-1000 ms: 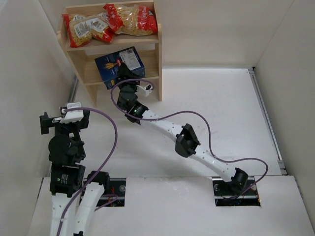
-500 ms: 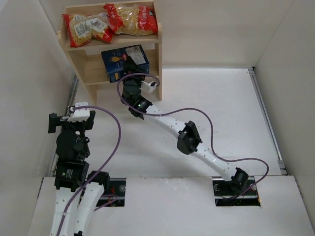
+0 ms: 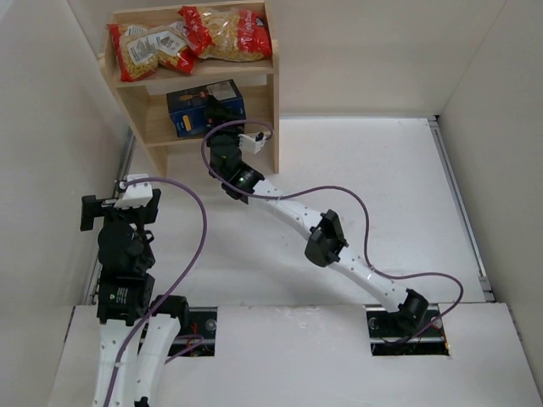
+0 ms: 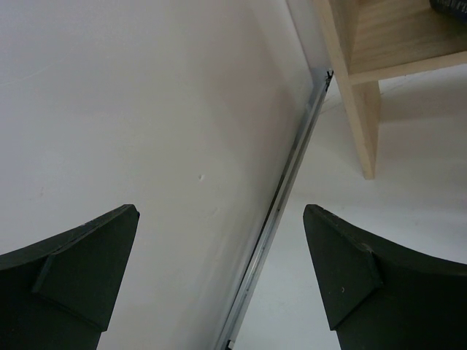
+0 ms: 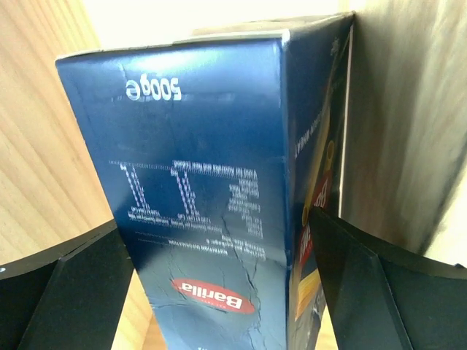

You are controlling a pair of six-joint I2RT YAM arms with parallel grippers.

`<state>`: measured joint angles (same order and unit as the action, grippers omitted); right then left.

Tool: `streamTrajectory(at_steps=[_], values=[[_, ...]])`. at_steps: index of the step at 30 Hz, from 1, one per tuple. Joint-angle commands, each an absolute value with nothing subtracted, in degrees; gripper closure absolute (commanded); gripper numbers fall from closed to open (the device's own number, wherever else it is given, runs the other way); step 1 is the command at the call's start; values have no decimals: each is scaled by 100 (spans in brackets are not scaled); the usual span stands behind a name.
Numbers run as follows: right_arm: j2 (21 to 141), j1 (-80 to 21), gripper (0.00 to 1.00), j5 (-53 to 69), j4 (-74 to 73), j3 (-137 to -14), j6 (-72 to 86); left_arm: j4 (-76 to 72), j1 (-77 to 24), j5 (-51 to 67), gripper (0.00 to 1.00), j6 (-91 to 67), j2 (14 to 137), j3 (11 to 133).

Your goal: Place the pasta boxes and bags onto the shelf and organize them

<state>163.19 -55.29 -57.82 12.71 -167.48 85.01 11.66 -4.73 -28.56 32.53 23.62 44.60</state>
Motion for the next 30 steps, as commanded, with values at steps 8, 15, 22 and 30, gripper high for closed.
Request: streamTrajectory(at_steps=[8, 15, 22, 30], values=[[16259, -5893, 0, -4746, -580, -18018, 9632, 958, -180, -2777, 0, 3278, 2505, 4816], [16357, -5594, 0, -3931, -791, -18114, 9712, 1028, 22, -2725, 0, 3208, 2566, 4860], [16338, -5542, 0, -4192, 368, -17834, 9307, 1037, 180, -2690, 0, 3173, 2628, 4869], [16392, -5462, 0, -3325, 97, -18123, 9334, 1142, 251, -2453, 0, 3173, 2768, 4895]])
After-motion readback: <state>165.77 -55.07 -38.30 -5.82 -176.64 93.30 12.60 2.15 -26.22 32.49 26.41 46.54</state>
